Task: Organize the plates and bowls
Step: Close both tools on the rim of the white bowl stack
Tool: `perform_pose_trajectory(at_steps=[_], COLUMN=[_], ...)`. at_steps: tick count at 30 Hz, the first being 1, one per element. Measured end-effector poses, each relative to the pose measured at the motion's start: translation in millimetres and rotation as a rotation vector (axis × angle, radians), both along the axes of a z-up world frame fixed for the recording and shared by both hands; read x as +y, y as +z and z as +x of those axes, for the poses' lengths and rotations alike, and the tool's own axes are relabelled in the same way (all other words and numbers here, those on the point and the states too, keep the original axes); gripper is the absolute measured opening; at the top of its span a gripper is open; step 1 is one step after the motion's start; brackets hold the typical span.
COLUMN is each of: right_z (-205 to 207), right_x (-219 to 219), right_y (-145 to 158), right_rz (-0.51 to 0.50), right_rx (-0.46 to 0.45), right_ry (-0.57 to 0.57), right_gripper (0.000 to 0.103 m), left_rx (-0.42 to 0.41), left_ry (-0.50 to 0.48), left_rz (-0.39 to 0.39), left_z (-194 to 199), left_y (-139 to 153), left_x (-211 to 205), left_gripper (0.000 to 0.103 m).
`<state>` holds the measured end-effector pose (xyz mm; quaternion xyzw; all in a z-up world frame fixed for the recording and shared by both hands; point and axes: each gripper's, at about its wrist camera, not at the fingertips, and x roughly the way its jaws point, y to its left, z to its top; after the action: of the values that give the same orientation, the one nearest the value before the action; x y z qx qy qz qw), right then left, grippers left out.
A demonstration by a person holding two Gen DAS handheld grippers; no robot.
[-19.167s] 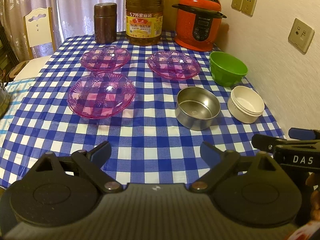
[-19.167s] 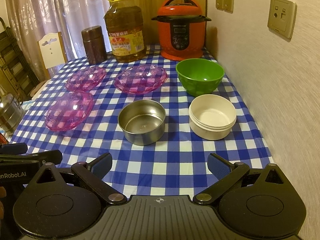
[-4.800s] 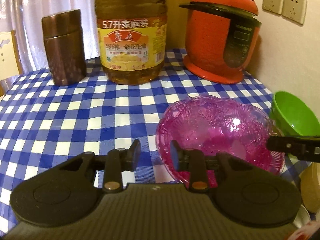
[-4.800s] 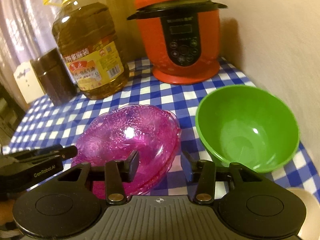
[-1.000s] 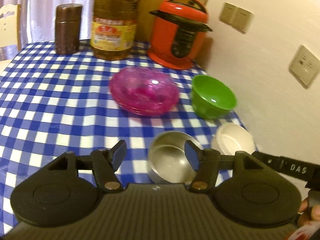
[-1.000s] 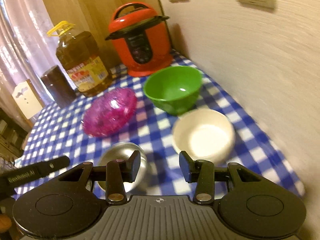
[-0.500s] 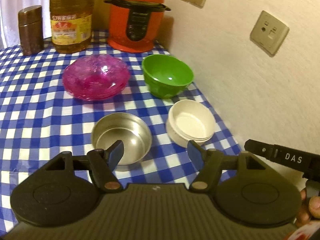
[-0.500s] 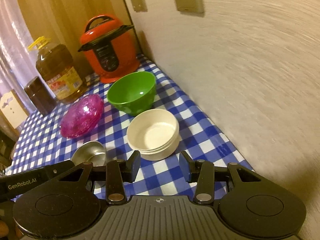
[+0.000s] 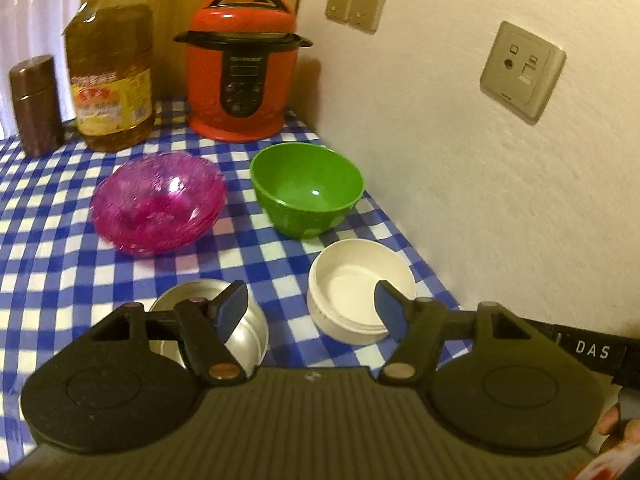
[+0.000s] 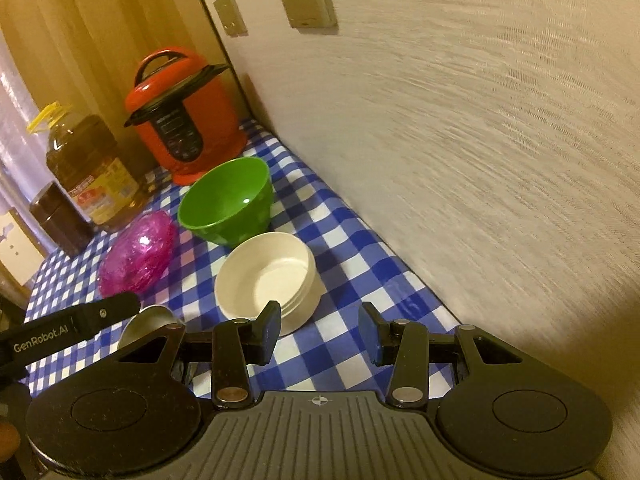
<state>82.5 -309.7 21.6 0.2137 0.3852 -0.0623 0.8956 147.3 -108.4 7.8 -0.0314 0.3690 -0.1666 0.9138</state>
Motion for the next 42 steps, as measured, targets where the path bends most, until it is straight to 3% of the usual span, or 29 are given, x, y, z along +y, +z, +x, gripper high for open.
perform_pose_trajectory(at_steps=[10, 15, 19, 24, 37, 42], right_z=[30.2, 49.5, 63.2, 77.2, 98.1, 102.2], right_x=[-3.3, -7.4, -12.8, -14.4, -9.3, -7.4], right_y=[-22.3, -36.0, -44.7, -52.9, -75.6, -80.6], right_rz=[0.03, 0.054, 0.058, 0.058, 0.071, 0.084], right_rx=[0.025, 0.036, 0.046, 0.059, 0.108, 0.116], right_ry=[0.004, -0.011, -0.026, -0.02, -0.007, 0.0], right_gripper=[0.043, 0.043, 0.043, 0.043, 0.043, 0.033], left_rx=[0.05, 0.093, 0.122, 0.155, 0.194, 0.202], left_ry=[-0.062, -0.093, -0.112, -0.136, -0.174, -0.175], left_rz=[0.01, 0.033, 0.041, 0.045, 0.071, 0.067], left_z=[45.1, 68.1, 81.7, 94.7, 106.9, 109.3], left_y=[-26.8, -44.8, -58.0, -70.2, -88.2, -90.5], left_x=[-19.7, -28.7, -33.3, -39.0, -47.6, -46.3], left_gripper=[0.065, 0.056, 0.054, 0.041, 0.026, 0.02])
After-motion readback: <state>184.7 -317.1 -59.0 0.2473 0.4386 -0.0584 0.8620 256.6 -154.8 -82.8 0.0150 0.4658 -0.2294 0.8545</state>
